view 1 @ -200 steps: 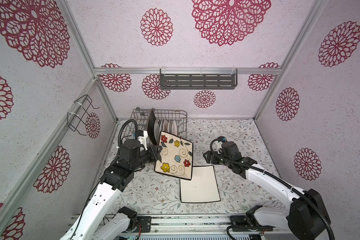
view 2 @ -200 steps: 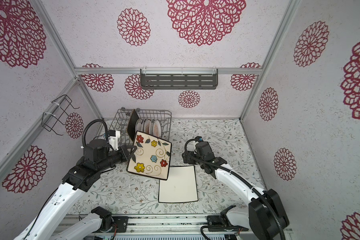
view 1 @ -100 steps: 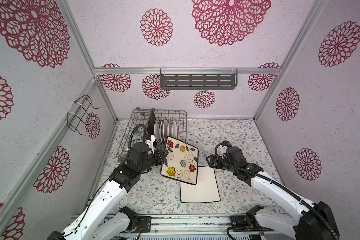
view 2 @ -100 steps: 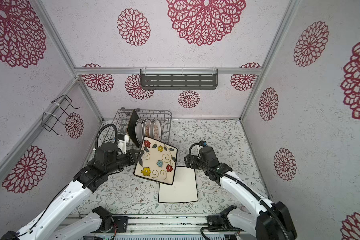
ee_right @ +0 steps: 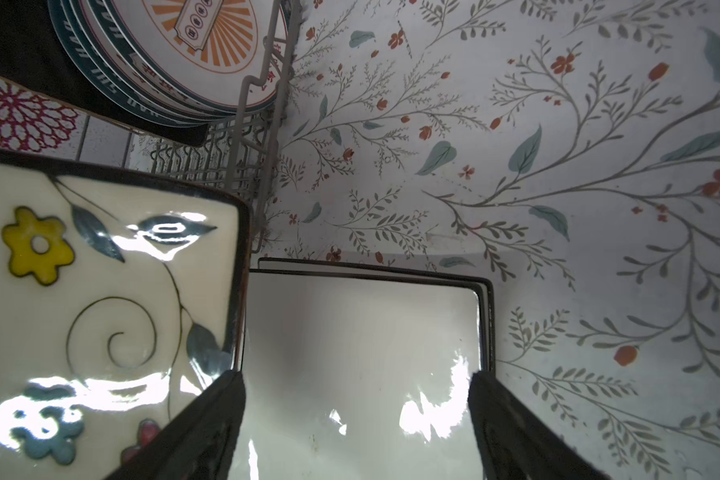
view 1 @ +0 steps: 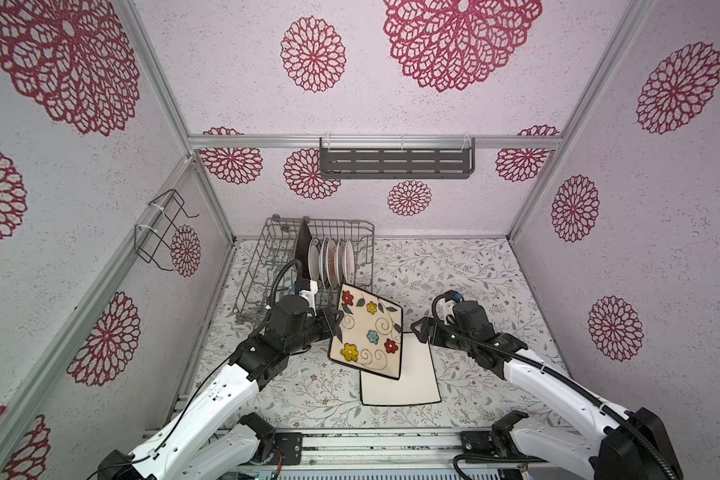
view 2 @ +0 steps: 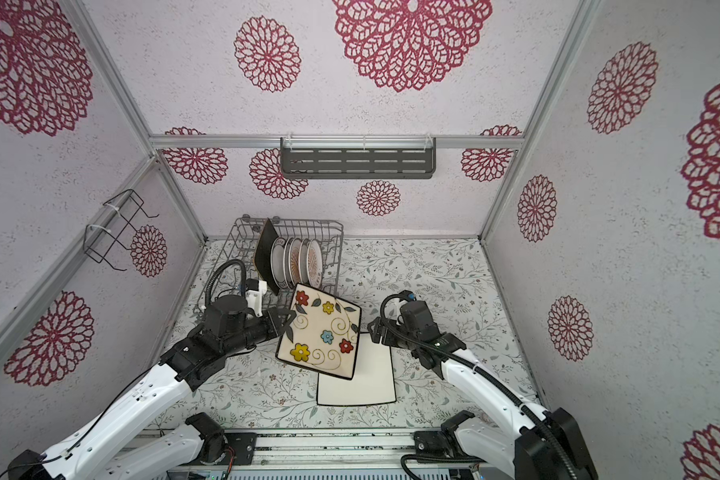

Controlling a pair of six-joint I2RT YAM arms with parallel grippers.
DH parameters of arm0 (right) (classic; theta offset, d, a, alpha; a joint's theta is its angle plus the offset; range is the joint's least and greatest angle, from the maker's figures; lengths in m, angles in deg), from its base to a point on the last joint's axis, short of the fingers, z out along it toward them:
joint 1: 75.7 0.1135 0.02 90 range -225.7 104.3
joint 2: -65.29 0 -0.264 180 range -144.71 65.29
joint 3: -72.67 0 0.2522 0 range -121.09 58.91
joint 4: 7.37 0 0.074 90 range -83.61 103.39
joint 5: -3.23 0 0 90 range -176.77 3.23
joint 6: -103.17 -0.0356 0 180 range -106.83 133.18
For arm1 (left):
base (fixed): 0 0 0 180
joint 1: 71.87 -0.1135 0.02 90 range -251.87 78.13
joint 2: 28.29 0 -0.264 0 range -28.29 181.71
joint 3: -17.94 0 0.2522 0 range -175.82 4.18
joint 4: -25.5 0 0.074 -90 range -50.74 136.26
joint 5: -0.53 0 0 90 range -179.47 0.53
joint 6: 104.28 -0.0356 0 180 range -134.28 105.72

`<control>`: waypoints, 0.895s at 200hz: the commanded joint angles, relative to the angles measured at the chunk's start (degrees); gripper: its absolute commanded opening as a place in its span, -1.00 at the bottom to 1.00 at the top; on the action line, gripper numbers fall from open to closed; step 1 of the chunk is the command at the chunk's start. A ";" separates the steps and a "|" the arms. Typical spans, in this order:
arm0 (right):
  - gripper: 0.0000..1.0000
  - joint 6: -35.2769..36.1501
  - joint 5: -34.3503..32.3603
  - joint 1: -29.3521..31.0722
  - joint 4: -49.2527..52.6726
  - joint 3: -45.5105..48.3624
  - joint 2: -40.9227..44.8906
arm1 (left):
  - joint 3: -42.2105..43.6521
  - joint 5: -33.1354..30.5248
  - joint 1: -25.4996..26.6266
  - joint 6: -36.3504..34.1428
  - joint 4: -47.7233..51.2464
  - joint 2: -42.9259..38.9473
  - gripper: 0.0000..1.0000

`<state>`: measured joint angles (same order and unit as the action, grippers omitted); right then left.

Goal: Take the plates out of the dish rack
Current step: 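Carry the floral plate toward the white stack while the right gripper approaches, then lower the floral plate onto the white stack with the left gripper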

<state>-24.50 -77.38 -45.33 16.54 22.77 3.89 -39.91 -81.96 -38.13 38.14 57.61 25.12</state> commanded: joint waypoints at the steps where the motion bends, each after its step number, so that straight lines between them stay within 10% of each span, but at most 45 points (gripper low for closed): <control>1: 0.76 -1.97 0.89 -0.05 -1.46 0.18 1.75 | -0.24 -0.09 1.24 4.97 -12.64 -2.25 -1.00; 179: 0.82 -2.82 2.86 -0.13 -1.61 2.96 2.04 | 5.32 -6.00 7.05 10.69 -17.38 -0.50 -1.00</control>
<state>-26.51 -74.89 -45.33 16.43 25.00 4.04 -33.42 -87.62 -32.10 45.14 52.54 25.58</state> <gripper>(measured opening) 0.906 0.094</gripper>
